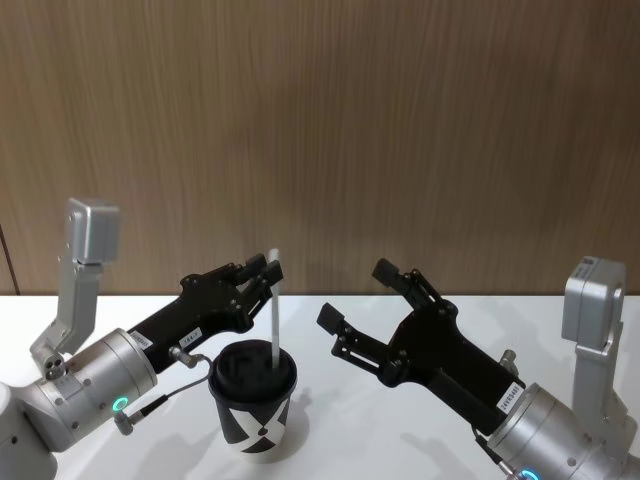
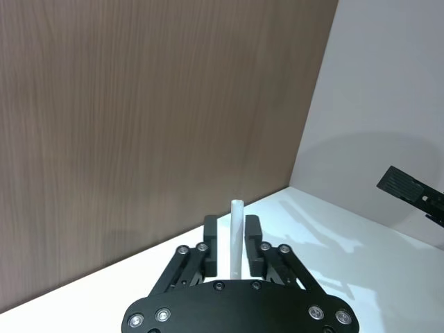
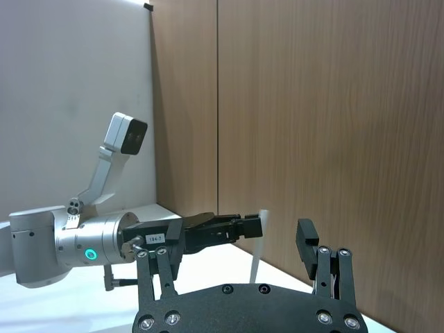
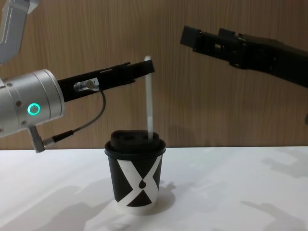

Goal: Pick up the straw with one hand, pass it to the other hand, and insert it into the cup.

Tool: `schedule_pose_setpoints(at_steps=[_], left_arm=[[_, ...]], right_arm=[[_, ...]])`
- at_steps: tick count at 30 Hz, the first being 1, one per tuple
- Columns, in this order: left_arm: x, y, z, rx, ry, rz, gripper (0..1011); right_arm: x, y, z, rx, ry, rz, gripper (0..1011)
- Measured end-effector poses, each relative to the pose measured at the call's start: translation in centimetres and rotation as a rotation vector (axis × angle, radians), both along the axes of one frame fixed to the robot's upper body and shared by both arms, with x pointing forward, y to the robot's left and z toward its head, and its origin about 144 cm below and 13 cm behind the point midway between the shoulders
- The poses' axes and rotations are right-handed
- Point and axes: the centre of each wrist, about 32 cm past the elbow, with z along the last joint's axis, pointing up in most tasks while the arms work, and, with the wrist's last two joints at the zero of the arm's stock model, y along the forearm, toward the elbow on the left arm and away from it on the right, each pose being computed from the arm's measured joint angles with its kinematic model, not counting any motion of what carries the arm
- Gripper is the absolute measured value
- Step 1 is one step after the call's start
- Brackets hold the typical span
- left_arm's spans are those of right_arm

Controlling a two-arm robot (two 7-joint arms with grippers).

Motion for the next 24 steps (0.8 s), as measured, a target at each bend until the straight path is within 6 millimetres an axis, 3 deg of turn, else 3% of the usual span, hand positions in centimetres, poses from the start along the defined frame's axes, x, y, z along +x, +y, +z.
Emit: schedule_pose_setpoints(at_steps=[6,10,12,14,24], left_arm=[[-0.2,0.0,-0.1,0.004,0.005,-0.004,359],[-0.5,0.0,-0.2,0.005,0.004,-0.009,532],[-0.7,0.0,-0.2,0.005,0.002,-0.010,552],[-1.0,0.1,-0.1,0.004,0.000,-0.012,672],[-2.9,0.5,0.0,0.001,-0.020,-0.010,934]], right_arm=[[0.0,0.0,0.0,0.000,0.000,0.000,1001],[0.0,0.0,0.0,0.000,0.000,0.000,1001],[0.0,0.0,0.0,0.000,0.000,0.000,1001],[0.0,0.0,0.0,0.000,0.000,0.000,1001],[0.0,0.0,0.0,0.000,0.000,0.000,1001]])
